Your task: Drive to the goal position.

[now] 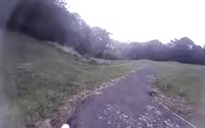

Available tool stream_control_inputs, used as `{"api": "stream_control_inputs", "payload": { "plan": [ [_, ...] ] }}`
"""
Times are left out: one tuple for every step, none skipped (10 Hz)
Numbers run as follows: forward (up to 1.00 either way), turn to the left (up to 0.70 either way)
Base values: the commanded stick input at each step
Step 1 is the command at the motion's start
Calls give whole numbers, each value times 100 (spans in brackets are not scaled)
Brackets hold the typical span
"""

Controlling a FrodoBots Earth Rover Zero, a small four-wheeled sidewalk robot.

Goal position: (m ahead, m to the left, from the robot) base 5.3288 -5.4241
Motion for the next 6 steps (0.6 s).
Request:
{"api": "stream_control_inputs", "payload": {
  "plan": [
    [70,-35],
    [70,-35],
    [70,-35],
    [70,-35],
    [70,-34],
    [70,-13]
  ]
}}
